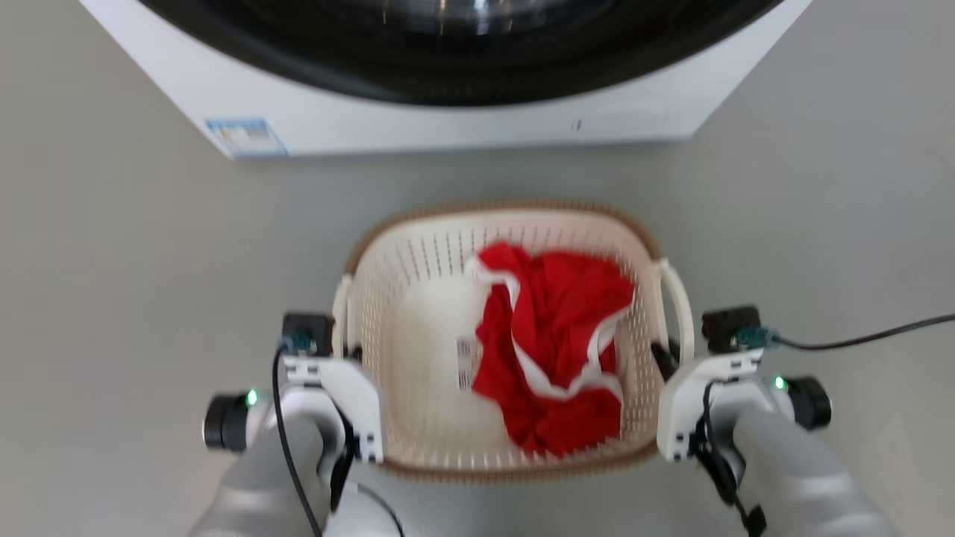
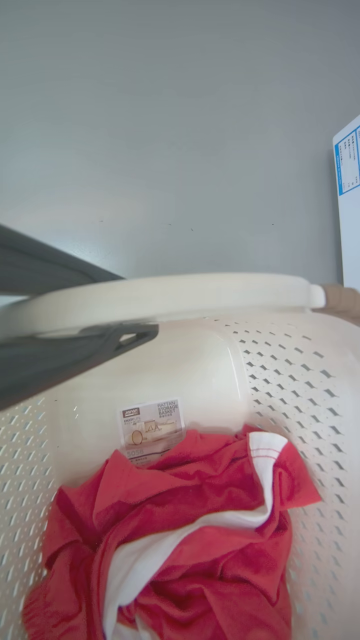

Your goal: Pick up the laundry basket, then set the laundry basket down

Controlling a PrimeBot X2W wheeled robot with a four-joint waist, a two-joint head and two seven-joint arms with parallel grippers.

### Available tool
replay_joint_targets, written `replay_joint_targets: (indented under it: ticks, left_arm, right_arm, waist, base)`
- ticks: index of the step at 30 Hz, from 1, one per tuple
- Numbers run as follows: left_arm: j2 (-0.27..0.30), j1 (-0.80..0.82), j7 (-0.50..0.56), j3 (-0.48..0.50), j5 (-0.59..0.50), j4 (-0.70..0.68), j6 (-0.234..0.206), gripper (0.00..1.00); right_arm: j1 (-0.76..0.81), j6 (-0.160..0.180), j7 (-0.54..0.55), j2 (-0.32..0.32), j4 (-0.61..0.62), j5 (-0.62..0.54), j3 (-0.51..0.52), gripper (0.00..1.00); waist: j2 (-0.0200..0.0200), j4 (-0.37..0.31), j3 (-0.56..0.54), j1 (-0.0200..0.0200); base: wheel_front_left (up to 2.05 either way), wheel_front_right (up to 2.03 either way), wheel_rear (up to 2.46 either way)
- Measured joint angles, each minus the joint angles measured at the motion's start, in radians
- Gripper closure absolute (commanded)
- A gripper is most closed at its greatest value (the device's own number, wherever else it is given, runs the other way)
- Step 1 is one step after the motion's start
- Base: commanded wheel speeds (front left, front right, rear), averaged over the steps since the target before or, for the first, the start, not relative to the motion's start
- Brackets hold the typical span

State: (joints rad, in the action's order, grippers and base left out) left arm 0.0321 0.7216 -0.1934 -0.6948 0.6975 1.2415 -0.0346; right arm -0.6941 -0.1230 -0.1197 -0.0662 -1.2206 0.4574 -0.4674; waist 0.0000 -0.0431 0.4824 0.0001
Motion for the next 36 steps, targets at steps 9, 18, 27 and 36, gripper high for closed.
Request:
replay_joint_targets:
  ticks: [9, 18, 27, 36]
  left_arm:
    - [0.006, -0.142, 0.062, -0.074, 0.058, -0.020, 0.001, 1.00]
    - [0.012, -0.261, 0.094, -0.142, 0.115, -0.046, -0.001, 1.00]
    - [0.021, -0.301, 0.096, -0.186, 0.140, -0.044, -0.006, 1.00]
    - [0.025, -0.305, 0.096, -0.218, 0.173, -0.043, -0.009, 1.00]
  right_arm:
    - [0.102, 0.000, 0.081, 0.001, -0.006, 0.050, -0.073, 1.00]
    - [0.206, 0.000, 0.130, 0.001, -0.009, 0.069, -0.119, 1.00]
    - [0.265, 0.008, 0.187, -0.004, 0.039, 0.117, -0.153, 1.00]
    - [0.269, 0.009, 0.209, -0.008, 0.051, 0.125, -0.161, 1.00]
  waist:
    - [0.0000, -0.010, -0.200, -0.0001]
    - [0.0000, -0.018, -0.370, 0.0000]
    - [0.0000, -0.041, -0.438, -0.0001]
    - [0.0000, -0.058, -0.437, 0.0000]
  base:
    - [0.00, 0.00, 0.00]
    - [0.00, 0.00, 0.00]
    - [0.00, 0.00, 0.00]
    - [0.00, 0.00, 0.00]
